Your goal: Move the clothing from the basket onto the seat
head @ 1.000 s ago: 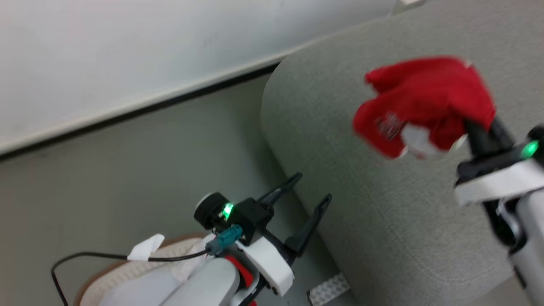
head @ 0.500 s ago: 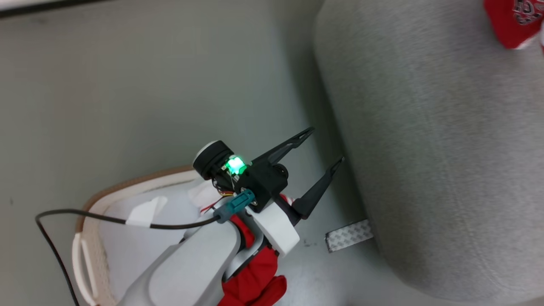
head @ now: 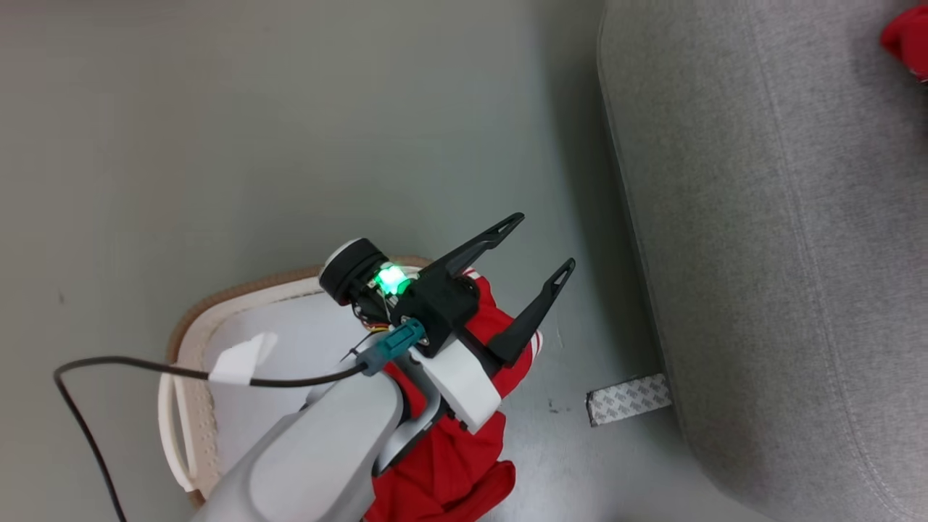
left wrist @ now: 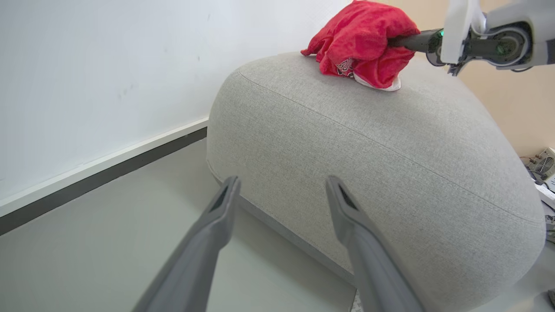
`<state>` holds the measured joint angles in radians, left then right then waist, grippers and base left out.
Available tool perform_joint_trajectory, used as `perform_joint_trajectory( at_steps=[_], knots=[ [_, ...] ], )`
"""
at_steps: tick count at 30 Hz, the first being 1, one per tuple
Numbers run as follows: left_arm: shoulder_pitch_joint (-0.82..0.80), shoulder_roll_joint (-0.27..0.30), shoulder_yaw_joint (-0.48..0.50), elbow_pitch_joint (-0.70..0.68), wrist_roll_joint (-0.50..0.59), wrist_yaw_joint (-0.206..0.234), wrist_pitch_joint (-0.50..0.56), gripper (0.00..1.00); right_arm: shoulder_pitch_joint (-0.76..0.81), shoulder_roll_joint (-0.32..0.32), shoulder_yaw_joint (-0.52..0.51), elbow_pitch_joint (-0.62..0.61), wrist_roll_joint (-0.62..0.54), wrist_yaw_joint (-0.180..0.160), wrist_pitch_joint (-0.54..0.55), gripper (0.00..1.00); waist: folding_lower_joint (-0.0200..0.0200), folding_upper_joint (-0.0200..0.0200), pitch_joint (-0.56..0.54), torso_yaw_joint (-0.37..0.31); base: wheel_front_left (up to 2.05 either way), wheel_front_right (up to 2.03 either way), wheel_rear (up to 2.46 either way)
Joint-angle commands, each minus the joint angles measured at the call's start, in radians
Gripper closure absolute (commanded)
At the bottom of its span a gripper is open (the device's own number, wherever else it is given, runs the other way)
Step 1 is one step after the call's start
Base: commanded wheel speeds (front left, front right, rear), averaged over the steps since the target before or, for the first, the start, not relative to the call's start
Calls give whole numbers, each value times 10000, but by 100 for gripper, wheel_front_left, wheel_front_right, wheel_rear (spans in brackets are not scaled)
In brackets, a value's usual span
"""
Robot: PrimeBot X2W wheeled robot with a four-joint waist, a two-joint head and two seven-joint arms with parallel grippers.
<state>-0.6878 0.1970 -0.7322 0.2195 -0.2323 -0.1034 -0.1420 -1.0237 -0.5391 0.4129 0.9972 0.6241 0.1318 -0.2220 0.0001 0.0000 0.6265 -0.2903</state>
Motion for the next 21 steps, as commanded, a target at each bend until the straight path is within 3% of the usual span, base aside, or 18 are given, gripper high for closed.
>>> perform_joint_trajectory(
  at_steps=[1,9,21],
  knots=[
    [30,40,7,74,-83,36,-77,0,-124,-46,185,93,156,-21,18,0,-1,0,-252,-46,0,0,0],
    [638,-57,29,648,-469,94,-567,0,440,-407,1880,244,859,-21,743,0,-1,0,-2018,-178,0,0,0],
    [1975,8,1092,802,-1407,787,-1168,0,812,-1804,4081,-1710,1600,-22,273,0,-1,0,-5015,181,0,0,0]
  ],
)
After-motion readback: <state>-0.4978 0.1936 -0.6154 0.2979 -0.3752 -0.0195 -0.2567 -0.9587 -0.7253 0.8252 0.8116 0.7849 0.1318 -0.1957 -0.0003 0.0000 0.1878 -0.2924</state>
